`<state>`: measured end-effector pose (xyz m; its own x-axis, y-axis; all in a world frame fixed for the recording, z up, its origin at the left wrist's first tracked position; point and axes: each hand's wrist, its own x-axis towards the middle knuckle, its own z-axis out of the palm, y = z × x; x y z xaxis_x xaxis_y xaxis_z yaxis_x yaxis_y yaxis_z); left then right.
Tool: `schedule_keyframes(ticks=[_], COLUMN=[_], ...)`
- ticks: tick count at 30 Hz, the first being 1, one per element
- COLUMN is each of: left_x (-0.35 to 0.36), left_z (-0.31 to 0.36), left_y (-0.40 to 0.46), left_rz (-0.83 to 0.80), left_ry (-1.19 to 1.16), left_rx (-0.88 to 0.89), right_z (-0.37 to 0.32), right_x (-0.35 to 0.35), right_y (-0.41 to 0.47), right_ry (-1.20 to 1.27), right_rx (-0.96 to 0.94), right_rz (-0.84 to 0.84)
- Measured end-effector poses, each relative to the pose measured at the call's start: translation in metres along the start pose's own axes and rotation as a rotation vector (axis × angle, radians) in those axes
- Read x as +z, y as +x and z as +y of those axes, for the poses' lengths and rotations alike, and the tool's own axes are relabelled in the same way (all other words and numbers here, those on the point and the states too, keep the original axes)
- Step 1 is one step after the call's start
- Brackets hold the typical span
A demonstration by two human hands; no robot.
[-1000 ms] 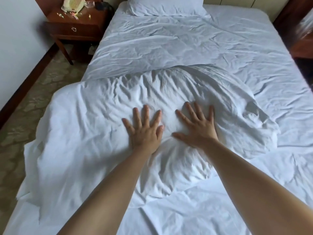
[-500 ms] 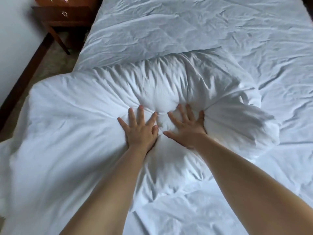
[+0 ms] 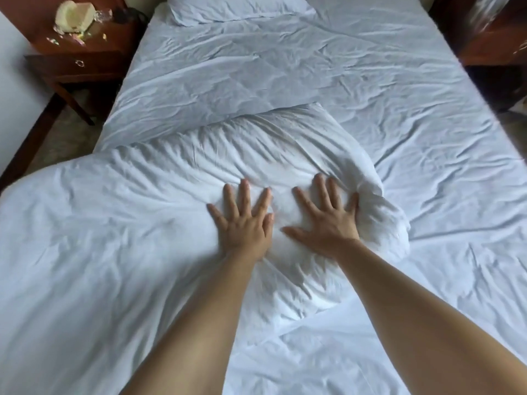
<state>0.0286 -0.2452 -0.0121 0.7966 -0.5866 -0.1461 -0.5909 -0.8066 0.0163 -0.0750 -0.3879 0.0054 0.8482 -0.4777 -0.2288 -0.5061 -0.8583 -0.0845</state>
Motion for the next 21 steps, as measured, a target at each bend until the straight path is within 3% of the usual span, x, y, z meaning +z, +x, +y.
schedule_keyframes(ticks=[5,8,11,16,21], left_x=[0.031,0.024,0.004,-0.039,-0.06], left_z=[-0.009,-0.01,-0.019,-0.053,-0.092], left_y=[-0.001,0.002,0.004,0.034,0.092], left_rz=[-0.045,-0.104,-0.072,0.188,0.055], left_ry=[0.012,0.006,0.02,0.018,0.037], left_rx=[0.031,0.039,0.073,0.042,-0.074], right_z=[-0.001,-0.003,-0.008,-0.039,-0.067], right_x=[0.046,0.049,0.031,-0.013,-0.042], right_y=[0.011,0.015,0.013,0.046,0.108], right_ry=[0.17,0.131,0.095,0.114,0.103], right_rx=[0.004,-0.003,0.011,-0.061,-0.119], right_rz=[-0.153,-0.197,-0.125,0.044,0.101])
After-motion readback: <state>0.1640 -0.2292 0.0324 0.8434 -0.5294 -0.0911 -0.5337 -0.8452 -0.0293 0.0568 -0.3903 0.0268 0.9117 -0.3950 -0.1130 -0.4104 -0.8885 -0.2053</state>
